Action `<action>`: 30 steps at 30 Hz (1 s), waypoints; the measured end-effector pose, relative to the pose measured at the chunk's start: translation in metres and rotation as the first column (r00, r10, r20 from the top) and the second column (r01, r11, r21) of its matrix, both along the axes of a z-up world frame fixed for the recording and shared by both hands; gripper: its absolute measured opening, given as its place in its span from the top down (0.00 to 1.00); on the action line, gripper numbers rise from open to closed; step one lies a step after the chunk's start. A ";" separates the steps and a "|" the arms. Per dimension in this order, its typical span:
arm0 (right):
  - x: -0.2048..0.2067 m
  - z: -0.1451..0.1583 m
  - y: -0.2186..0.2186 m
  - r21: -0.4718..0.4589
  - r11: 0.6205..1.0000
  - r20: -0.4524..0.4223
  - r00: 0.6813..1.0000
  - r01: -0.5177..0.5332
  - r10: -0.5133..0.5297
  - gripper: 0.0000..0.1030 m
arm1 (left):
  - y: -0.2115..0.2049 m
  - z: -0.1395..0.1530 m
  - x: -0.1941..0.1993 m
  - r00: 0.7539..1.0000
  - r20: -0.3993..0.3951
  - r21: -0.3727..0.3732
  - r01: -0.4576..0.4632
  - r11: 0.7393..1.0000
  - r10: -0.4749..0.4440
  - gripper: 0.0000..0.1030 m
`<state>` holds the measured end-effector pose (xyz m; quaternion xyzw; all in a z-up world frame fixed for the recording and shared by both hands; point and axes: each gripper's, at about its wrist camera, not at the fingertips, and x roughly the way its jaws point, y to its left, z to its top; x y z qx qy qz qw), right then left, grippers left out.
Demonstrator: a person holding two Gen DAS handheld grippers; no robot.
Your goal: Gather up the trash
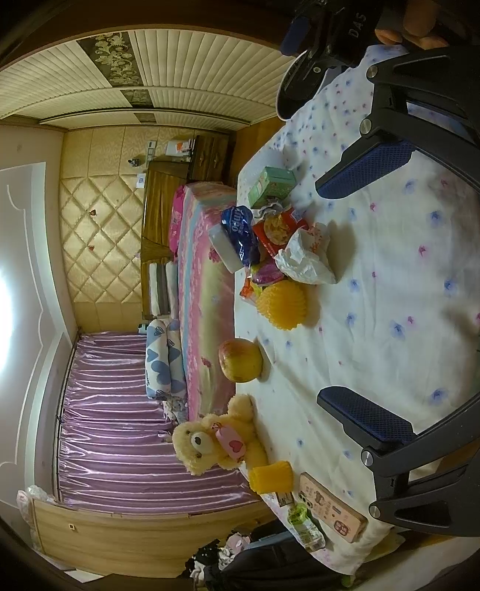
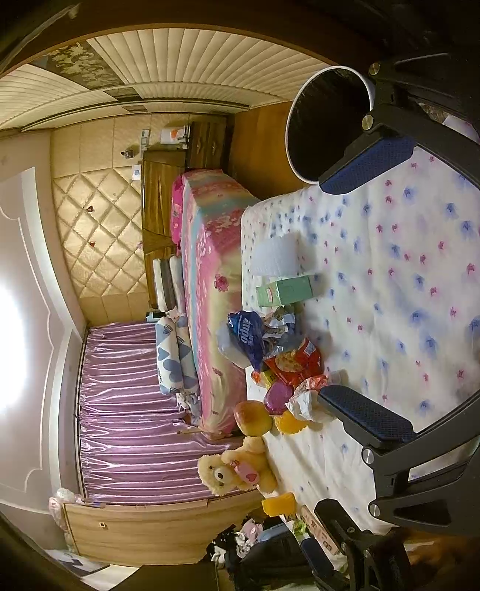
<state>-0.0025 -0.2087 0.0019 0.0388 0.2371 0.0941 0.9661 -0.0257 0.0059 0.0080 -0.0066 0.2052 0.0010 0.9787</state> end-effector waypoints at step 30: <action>0.002 -0.003 0.004 0.019 1.000 -0.018 1.000 -0.010 0.010 0.00 | 0.000 -0.003 0.000 1.000 -0.002 -0.001 0.000 1.000 0.000 0.01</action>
